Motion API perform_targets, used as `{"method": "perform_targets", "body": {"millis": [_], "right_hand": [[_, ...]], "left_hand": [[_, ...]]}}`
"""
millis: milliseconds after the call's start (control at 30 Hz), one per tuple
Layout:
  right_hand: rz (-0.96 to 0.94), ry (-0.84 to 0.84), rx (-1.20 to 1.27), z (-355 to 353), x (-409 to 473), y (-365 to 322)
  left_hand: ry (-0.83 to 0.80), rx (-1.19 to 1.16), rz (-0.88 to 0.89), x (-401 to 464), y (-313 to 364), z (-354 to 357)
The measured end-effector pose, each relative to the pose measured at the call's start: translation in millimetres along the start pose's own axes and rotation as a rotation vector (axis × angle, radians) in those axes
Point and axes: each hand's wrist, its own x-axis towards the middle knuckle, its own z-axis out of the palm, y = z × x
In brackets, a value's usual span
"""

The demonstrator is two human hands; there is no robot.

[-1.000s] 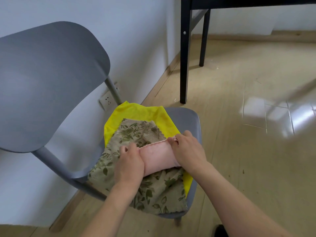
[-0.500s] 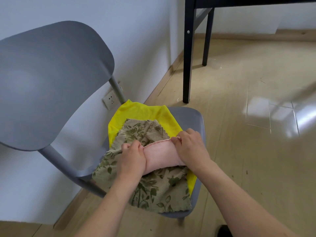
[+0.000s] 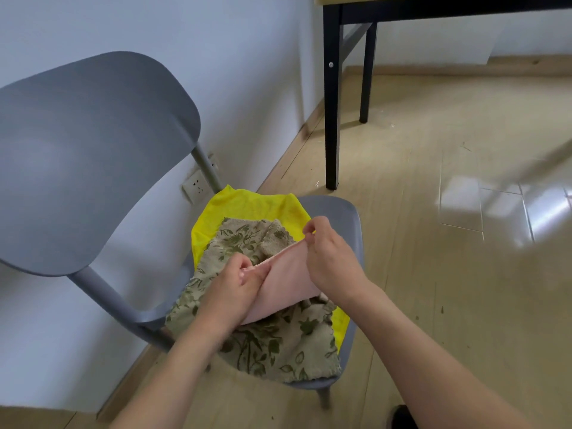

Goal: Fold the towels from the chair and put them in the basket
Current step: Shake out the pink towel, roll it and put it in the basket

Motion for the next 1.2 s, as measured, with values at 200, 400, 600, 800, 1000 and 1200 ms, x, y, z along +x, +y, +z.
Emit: {"method": "perform_targets", "body": {"millis": [200, 400, 600, 800, 1000, 1200], "right_hand": [[0.062, 0.122, 0.078, -6, -1, 3], [0.069, 0.213, 0.148, -11, -1, 10], [0.299, 0.229, 0.418, -23, -12, 4], [0.624, -0.185, 0.529, -46, -32, 4], [0.410, -0.026, 0.326, -70, -41, -29], [0.327, 0.162, 0.221, -91, -30, -44]], "left_hand": [[-0.096, -0.042, -0.082, 5, 15, -11], [-0.261, -0.964, -0.378, -6, 32, -12], [-0.347, -0.867, -0.588, -18, 36, -8], [-0.041, -0.688, -0.201, -34, 63, -29], [0.092, -0.266, -0.096, -44, 89, -52], [0.175, -0.085, -0.106, -33, 109, -54]]}}
